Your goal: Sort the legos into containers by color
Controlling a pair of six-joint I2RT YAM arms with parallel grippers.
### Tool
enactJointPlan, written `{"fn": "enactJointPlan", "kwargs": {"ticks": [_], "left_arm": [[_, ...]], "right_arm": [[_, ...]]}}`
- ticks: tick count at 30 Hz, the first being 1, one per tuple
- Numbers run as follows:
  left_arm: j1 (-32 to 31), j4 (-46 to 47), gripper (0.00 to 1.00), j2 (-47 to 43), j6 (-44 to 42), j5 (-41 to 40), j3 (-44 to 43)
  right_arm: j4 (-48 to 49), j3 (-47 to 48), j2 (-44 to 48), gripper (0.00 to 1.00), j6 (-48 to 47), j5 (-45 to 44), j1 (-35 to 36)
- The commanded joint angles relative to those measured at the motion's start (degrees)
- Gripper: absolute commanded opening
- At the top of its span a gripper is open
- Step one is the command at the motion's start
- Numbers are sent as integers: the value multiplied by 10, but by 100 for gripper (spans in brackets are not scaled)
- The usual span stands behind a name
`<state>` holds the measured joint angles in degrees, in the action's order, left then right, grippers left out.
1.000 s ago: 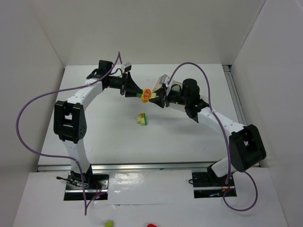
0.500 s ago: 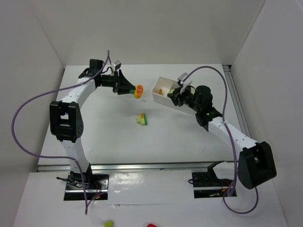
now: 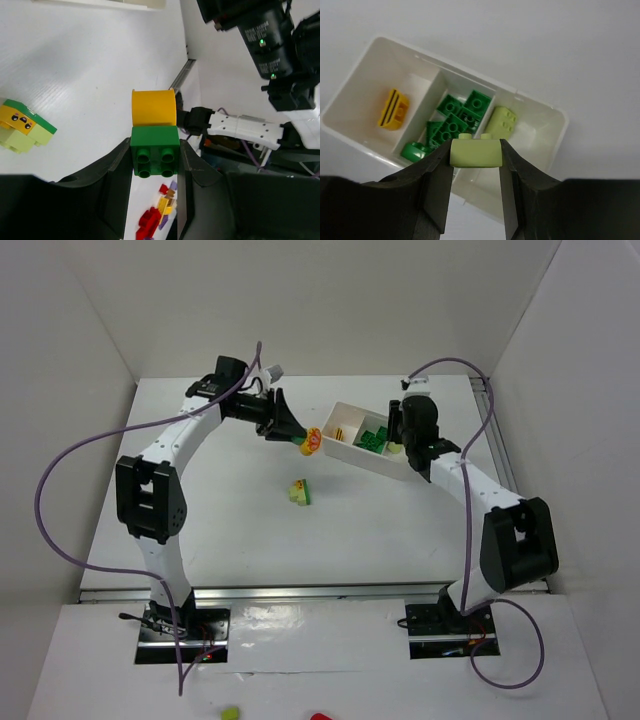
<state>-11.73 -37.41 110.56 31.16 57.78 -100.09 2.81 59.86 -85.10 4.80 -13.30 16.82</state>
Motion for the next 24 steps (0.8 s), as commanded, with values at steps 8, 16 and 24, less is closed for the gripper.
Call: {"fn": "enactJointPlan", "kwargs": {"ticks": [8, 16, 24], "left_arm": [[-23, -49, 0, 23, -48, -31, -59], [-29, -54, 0, 28, -58, -24, -77], [-29, -54, 0, 34, -89, 60, -77]], "right_arm": [[-47, 43, -53, 32, 57, -68, -20], [-62, 73, -59, 87, 46, -75, -20], [-43, 66, 12, 80, -28, 89, -25]]}}
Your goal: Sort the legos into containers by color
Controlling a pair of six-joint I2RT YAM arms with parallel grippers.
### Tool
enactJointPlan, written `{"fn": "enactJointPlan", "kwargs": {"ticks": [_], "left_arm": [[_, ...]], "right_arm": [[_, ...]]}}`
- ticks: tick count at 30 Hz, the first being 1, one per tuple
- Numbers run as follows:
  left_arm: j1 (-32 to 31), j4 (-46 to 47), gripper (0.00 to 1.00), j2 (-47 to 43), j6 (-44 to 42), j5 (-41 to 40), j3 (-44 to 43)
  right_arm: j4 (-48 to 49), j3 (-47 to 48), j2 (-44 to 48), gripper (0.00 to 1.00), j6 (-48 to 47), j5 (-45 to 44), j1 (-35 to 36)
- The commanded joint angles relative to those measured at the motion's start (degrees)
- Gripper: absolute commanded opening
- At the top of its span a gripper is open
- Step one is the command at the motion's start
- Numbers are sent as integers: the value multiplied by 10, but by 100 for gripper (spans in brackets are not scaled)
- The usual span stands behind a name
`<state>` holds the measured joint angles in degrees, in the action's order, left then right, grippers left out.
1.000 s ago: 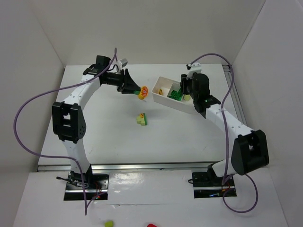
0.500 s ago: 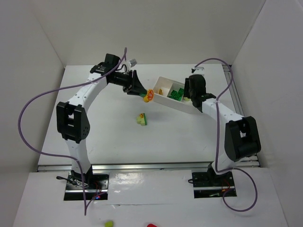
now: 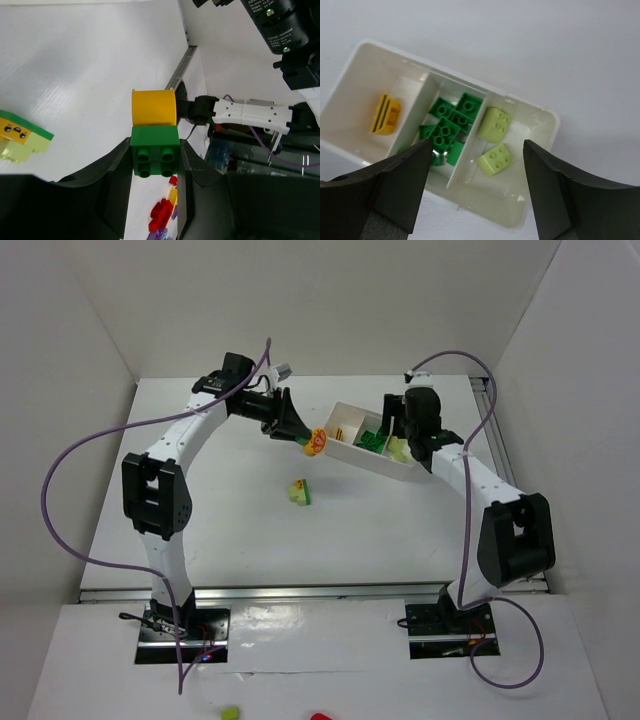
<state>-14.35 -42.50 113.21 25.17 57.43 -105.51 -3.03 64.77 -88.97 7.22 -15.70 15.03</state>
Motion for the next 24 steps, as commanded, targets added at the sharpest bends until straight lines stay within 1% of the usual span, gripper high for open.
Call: {"fn": "enactJointPlan", "kwargs": {"ticks": [1, 2, 3, 5, 6, 8, 9, 10, 11, 12, 13, 14, 16, 17, 18, 20, 22, 24], "left_arm": [[-2, -3, 0, 8, -39, 83, -22], [-2, -3, 0, 14, -39, 100, -22], [-2, -3, 0, 14, -44, 124, -22], [-2, 5, 0, 19, -54, 136, -8], [-2, 31, 0, 19, -54, 142, -1], [-2, 70, 0, 6, -44, 172, 19], [-2, 100, 0, 0, -33, 181, 28], [-2, 179, 0, -8, -1, 191, 41], [-2, 227, 0, -18, 22, 199, 70], [-2, 274, 0, -36, 46, 199, 83], [-2, 322, 0, -42, 71, 208, 95], [3, 401, 0, -48, 120, 208, 112], [3, 450, 0, -48, 152, 214, 112], [3, 457, 0, -42, 160, 214, 112], [3, 458, 0, -42, 160, 214, 106], [3, 452, 0, -36, 160, 214, 101], [3, 443, 0, -36, 154, 214, 101], [3, 443, 0, -36, 154, 214, 101]], "right_arm": [[21, 2, 70, 80, -64, 165, -7], [21, 2, 79, 80, -75, 262, -7], [15, 2, 86, 82, -84, 302, -7], [-6, 8, 97, 87, -78, 371, -15], [-11, 17, 102, 89, -66, 445, -28], [-6, 23, 102, 89, -24, 520, -41], [3, 23, 102, 90, -6, 595, -47], [13, 23, 96, 90, 39, 625, -54], [34, 28, 96, 90, 63, 652, -54], [45, 28, 86, 87, 86, 673, -59], [55, 28, 80, 85, 108, 715, -59], [78, 34, 69, 85, 144, 736, -59], [105, 34, 62, 85, 175, 782, -59], [120, 26, 62, 85, 202, 792, -59], [145, 19, 62, 85, 211, 801, -59], [159, 18, 56, 87, 223, 822, -54], [152, 18, 49, 87, 228, 828, -47], [132, 25, 40, 89, 214, 821, -42]]}}
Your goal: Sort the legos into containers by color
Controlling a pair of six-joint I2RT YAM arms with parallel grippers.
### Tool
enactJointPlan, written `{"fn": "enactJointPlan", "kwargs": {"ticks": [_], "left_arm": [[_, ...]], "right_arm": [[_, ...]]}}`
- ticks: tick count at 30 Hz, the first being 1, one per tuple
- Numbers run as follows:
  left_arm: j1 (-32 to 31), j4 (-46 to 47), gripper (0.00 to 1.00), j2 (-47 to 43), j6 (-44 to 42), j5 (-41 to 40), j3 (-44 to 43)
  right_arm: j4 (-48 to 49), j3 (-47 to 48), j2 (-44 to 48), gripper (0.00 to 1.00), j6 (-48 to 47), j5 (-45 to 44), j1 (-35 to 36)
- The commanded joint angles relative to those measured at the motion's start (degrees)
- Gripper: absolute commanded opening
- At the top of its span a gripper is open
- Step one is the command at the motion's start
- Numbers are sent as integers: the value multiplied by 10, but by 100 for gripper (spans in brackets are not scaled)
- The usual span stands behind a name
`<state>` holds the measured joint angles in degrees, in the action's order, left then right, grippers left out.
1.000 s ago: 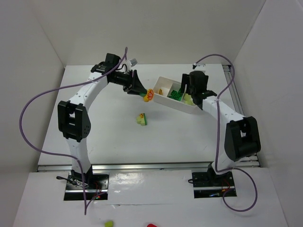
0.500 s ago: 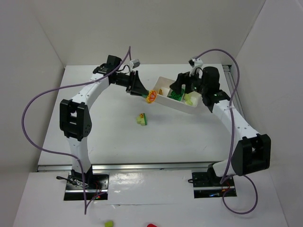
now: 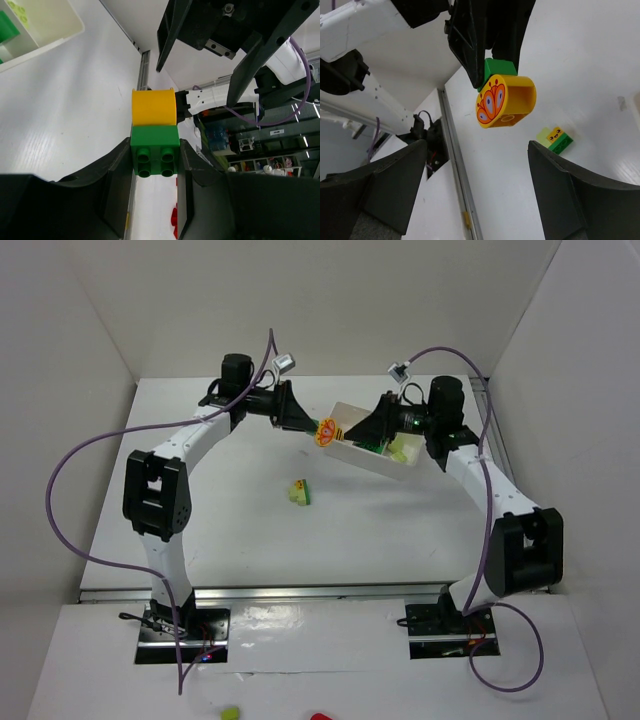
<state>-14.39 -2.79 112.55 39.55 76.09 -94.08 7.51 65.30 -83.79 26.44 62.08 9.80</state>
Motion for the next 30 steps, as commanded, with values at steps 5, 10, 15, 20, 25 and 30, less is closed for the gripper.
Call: {"fn": "enactJointPlan", "kwargs": {"ticks": [5, 10, 15, 20, 25, 30], "left_arm": [[-2, 59, 0, -36, 16, 27, -8], [-2, 48, 0, -41, 4, 33, -8], [-2, 41, 0, -41, -1, 33, 4], [-2, 66, 0, -46, 11, 33, 16], [-2, 55, 0, -46, 6, 38, 11], [-2, 44, 0, -41, 0, 38, 6]], "right_arm": [[38, 37, -39, 90, 30, 4, 28], [64, 59, -82, 90, 41, -1, 39], [70, 109, -123, 87, 47, 20, 50], [100, 128, -162, 78, 67, 31, 63], [137, 123, -168, 54, 100, 43, 63], [84, 109, -168, 23, 87, 20, 39]]}}
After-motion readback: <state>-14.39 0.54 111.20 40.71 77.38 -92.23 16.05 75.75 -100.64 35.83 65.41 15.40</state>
